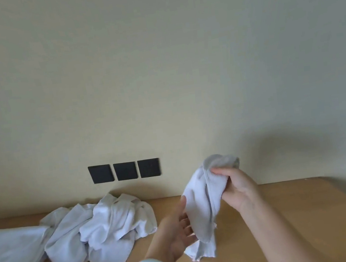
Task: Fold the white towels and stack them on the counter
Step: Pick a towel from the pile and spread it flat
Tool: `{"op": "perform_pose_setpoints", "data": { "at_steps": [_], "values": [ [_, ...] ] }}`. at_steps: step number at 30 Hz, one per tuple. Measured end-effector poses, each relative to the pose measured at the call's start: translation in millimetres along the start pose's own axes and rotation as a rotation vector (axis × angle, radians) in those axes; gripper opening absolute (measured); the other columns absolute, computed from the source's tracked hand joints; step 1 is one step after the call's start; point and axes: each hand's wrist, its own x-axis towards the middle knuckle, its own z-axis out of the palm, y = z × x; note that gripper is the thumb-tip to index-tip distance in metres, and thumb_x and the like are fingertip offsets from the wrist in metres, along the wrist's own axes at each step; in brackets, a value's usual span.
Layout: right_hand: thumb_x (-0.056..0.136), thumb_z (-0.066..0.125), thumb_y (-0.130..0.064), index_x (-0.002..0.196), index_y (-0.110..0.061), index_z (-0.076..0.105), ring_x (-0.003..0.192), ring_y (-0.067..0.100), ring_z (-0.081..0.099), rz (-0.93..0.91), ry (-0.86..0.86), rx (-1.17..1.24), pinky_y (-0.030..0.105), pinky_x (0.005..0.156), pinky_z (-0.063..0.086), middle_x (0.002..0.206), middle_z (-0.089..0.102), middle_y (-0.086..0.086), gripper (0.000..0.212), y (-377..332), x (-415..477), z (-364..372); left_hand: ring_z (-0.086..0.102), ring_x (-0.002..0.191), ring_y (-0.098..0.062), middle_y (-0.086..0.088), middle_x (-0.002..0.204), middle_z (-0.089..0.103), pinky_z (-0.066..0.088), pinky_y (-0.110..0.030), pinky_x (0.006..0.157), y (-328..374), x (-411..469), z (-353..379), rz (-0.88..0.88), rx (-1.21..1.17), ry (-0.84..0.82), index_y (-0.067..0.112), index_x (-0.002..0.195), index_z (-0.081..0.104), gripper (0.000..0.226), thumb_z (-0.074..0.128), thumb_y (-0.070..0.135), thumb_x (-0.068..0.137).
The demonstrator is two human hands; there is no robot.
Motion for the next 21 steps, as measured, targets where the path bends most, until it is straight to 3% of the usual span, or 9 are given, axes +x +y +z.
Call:
{"op": "perform_pose_setpoints", "data": {
  "at_steps": [2,5,7,9,11,14,17,19,21],
  "values": [
    [0.082,0.049,0.013,0.092,-0.001,0.061,0.088,0.027,0.063,0.011,0.016,0.094,0.039,0.084,0.051,0.088,0.065,0.014,0.02,-5.9,-0.5,-24.1,0.067,0.101,-0.038,-0.022,0.112,0.069,0.056,-0.045,0.083,-11.5,8.3,25.4,0.0,-0.049,-0.055,-0.007,0.119,0.063,0.055,0.067,0.038,0.086],
    [0.071,0.042,0.017,0.099,0.0,0.056,0.094,0.027,0.06,0.024,0.041,0.256,0.04,0.086,0.053,0.092,0.064,0.015,0.036,-12.4,5.8,-59.2,0.065,0.09,-0.035,-0.021,0.101,0.07,0.055,-0.045,0.077,-13.5,17.9,60.6,0.103,-0.176,-0.036,-0.009,0.121,0.06,0.042,0.063,0.019,0.09],
    [0.065,0.041,0.019,0.111,0.002,0.057,0.091,0.028,0.064,0.004,0.076,0.189,0.039,0.091,0.051,0.094,0.066,0.018,0.052,-17.9,12.5,-80.1,0.068,0.078,-0.032,-0.018,0.089,0.07,0.057,-0.041,0.064,-4.1,26.6,72.3,0.216,-0.347,0.05,-0.003,0.107,0.062,0.023,0.055,0.016,0.097],
    [0.072,0.035,0.026,0.118,0.006,0.055,0.084,0.031,0.069,0.001,0.112,-0.014,0.039,0.076,0.057,0.099,0.067,0.023,0.054,-20.6,12.3,-93.3,0.072,0.072,-0.025,-0.013,0.088,0.071,0.06,-0.037,0.059,8.5,29.9,75.6,0.336,-0.582,0.053,0.003,0.096,0.064,0.016,0.052,0.014,0.097],
    [0.08,0.031,0.028,0.108,0.007,0.058,0.083,0.033,0.068,-0.01,0.157,-0.137,0.04,0.066,0.059,0.092,0.069,0.022,0.045,-17.2,9.9,-97.8,0.072,0.088,-0.026,-0.013,0.107,0.07,0.06,-0.04,0.079,7.0,31.3,71.8,0.387,-0.733,0.038,0.007,0.104,0.065,0.02,0.052,0.02,0.097],
    [0.088,0.041,0.02,0.091,0.003,0.064,0.077,0.021,0.069,-0.081,0.114,-0.138,0.027,0.059,0.056,0.086,0.067,0.013,0.029,-1.0,10.6,-96.6,0.061,0.099,-0.028,-0.016,0.112,0.062,0.049,-0.041,0.092,-20.7,41.6,62.1,0.181,-0.593,0.146,0.0,0.136,0.047,0.056,0.053,0.04,0.097],
    [0.084,0.056,0.011,0.085,0.012,0.062,0.088,0.029,0.061,-0.128,-0.003,-0.206,0.029,0.074,0.05,0.08,0.058,0.015,0.006,30.7,10.6,-89.0,0.061,0.107,-0.038,-0.025,0.113,0.063,0.046,-0.046,0.099,-47.8,34.5,60.1,-0.168,-0.472,-0.026,-0.011,0.132,0.05,0.091,0.053,0.066,0.084],
    [0.085,0.057,0.007,0.081,0.012,0.063,0.082,0.031,0.061,-0.119,-0.033,-0.294,0.032,0.073,0.046,0.078,0.06,0.019,0.008,54.1,4.7,-86.1,0.057,0.122,-0.038,-0.027,0.128,0.06,0.039,-0.047,0.109,-51.4,27.9,57.6,-0.173,-0.393,-0.13,-0.008,0.13,0.056,0.09,0.047,0.069,0.085],
    [0.086,0.057,0.006,0.092,0.01,0.067,0.094,0.031,0.065,-0.047,-0.159,-0.408,0.035,0.081,0.05,0.093,0.068,0.023,0.012,72.8,-4.3,-87.1,0.059,0.12,-0.036,-0.024,0.124,0.063,0.042,-0.044,0.106,-48.7,30.5,54.3,-0.055,-0.355,-0.032,-0.003,0.129,0.058,0.07,0.053,0.055,0.089]
  ]
}}
